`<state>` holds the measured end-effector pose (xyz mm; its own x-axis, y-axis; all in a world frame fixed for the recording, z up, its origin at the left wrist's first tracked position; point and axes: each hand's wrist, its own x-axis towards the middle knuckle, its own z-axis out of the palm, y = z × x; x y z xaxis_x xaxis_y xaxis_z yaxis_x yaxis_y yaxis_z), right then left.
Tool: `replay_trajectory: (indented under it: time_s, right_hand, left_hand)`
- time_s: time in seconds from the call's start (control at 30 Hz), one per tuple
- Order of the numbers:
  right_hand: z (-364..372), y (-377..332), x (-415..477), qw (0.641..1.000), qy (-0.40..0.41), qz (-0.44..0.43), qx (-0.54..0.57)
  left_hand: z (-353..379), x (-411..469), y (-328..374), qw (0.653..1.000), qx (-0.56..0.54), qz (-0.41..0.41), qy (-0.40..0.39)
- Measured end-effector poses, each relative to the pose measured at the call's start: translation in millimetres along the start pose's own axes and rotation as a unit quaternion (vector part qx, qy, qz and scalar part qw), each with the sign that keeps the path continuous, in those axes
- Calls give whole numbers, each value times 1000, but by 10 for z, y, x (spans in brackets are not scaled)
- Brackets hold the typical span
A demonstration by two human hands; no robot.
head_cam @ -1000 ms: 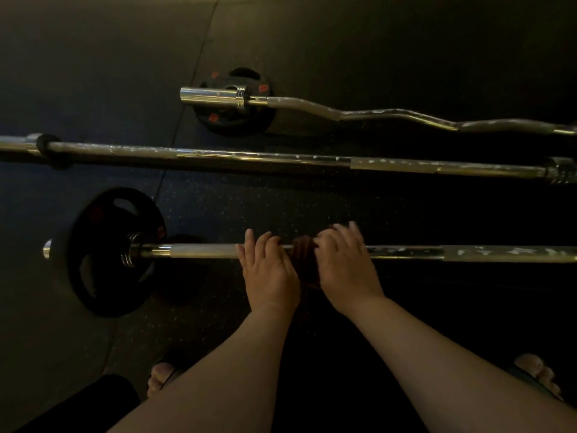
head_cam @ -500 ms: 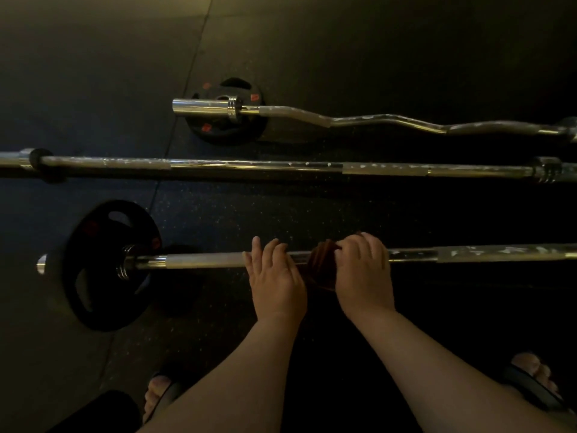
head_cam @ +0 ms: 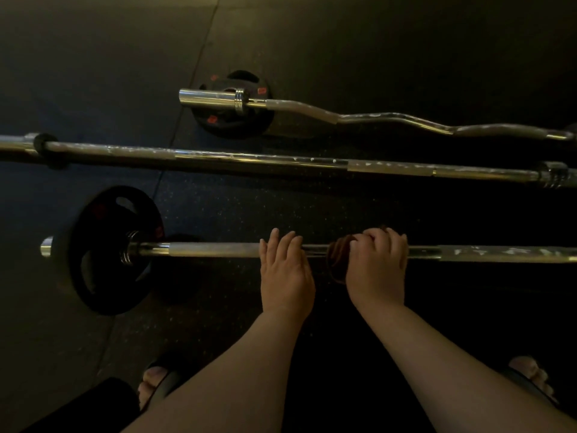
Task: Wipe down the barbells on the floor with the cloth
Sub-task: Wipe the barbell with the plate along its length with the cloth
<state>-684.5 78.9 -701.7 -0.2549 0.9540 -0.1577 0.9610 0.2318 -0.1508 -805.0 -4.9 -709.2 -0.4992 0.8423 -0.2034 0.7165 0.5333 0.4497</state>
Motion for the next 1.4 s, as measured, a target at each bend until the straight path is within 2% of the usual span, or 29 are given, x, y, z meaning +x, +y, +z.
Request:
replay_trajectory:
  time_s: [0.07,0.17,0.23,0.33,0.4,0.43,0.57,0.63,0.73,0.8,0.87,0.93,1.0,1.07,1.13,1.2,1.23,1.27,1.37,1.4]
  right_hand:
    - [32,-157,-30,995,-46,-74,-40]
    - [2,-125,-15,979,-67,-187,-53]
    - [-46,35,52,981,-43,-186,-38]
    - [-64,142,79,996,11,-86,-17]
    - [-9,-1,61,998,3,-48,-46]
    - [29,-71,36,996,-14,-64,-66]
    - [72,-17,37,968,-84,-221,-86]
    - [15,120,95,964,-71,-243,-74]
    - [-62,231,125,991,10,-132,-25]
    - [-61,101,78,999,9,-44,-25]
    - [6,-75,-7,997,-25,-63,-48]
    - [80,-146,-38,984,-56,-161,-46]
    - [52,-43,24,975,-63,-208,-39]
    - [14,146,83,981,-27,-186,-39]
    - [-13,254,75,994,7,-107,-37]
    - [8,132,30,999,11,-34,-37]
    - [27,34,-2,999,3,-24,-32]
    - [59,-58,-31,999,-8,-46,-28]
    - [140,-87,-37,979,-39,-200,-27]
    - [115,-17,3,973,-45,-224,-31]
  left_hand:
    - [7,19,34,1000,22,-13,3]
    - [-22,52,48,999,38,-23,-11]
    - [-47,52,44,999,25,-13,-22]
    - [-60,56,68,1000,6,-12,-10]
    - [-25,85,125,1000,12,-25,4]
    - [1,100,164,999,19,-29,6]
    - [66,98,212,999,33,-26,-2]
    - [43,84,151,1000,22,-8,-14]
    - [13,72,121,1000,6,7,-18]
    - [21,88,162,1000,9,-1,-13]
    - [32,97,213,1000,24,-10,-14]
    - [26,101,213,999,46,-10,-21]
    - [10,99,167,999,48,-1,-27]
    - [-8,96,114,999,32,12,-30]
    - [-18,93,102,999,16,19,-27]
    - [-10,98,138,1000,19,14,-21]
    - [3,100,172,999,26,6,-20]
    - [14,104,201,999,34,-4,-20]
    - [23,121,242,998,52,-22,-20]
    - [12,125,236,998,49,-23,-22]
